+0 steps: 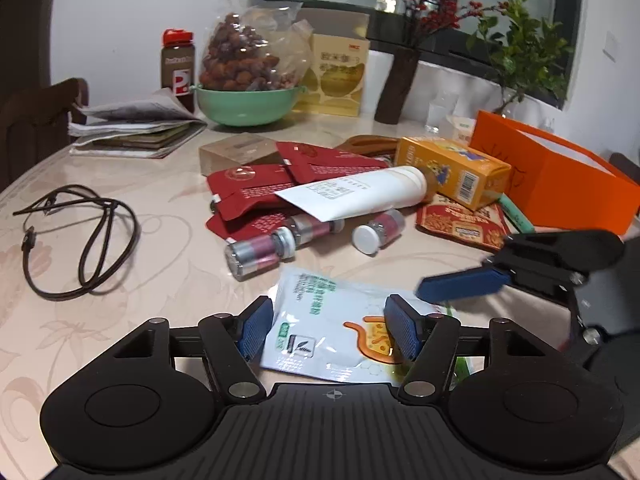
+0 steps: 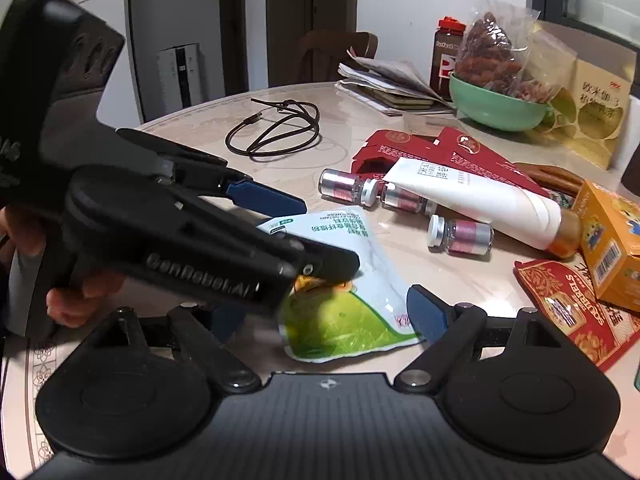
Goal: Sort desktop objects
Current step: 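Lower the left tool onto the white-green snack packet and close on it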
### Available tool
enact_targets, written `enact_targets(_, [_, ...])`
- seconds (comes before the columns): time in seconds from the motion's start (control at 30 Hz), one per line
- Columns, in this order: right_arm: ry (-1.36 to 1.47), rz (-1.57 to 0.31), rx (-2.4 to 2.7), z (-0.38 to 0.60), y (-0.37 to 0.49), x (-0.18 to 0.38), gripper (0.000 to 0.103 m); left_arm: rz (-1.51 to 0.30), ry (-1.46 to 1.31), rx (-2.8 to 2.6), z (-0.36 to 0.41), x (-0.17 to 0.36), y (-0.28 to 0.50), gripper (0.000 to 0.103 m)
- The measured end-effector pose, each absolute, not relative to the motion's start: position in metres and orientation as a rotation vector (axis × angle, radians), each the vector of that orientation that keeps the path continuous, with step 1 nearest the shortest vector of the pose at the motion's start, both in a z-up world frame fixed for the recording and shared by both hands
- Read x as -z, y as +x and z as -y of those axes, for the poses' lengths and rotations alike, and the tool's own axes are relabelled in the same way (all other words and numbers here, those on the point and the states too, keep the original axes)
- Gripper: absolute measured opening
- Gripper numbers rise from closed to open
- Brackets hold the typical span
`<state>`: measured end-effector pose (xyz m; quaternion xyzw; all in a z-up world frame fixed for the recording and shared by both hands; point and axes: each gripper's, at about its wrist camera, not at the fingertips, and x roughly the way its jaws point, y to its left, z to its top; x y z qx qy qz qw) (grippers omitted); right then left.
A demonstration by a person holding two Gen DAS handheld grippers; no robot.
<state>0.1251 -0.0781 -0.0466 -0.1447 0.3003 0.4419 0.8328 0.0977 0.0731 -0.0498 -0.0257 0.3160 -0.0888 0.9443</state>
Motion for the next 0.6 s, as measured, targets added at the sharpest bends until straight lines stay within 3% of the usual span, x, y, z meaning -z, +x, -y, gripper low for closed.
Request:
enact_targets(0.03, [-0.303, -0.637, -0.926, 0.079, 0.127, 0.047, 0.087, -0.642, -0.058, 0.193, -0.072, 0.05, 0.097, 0.063])
enact_targets(0.33, [-0.296, -0.638, -0.901, 0.097, 0.128, 0.043, 0.064, -0.637, -0.136, 0.194, -0.071, 0.047, 0.099, 0.049])
enact_targets(0.53, [-0.298, -0.638, -0.898, 0.105, 0.125, 0.041, 0.049, -0.649, -0.187, 0.132, -0.084, 0.042, 0.092, 0.078])
enact_targets(0.6, [-0.301, -0.632, -0.892, 0.107, 0.124, 0.04, 0.041, -0.656, -0.188, 0.127, -0.084, 0.041, 0.088, 0.082])
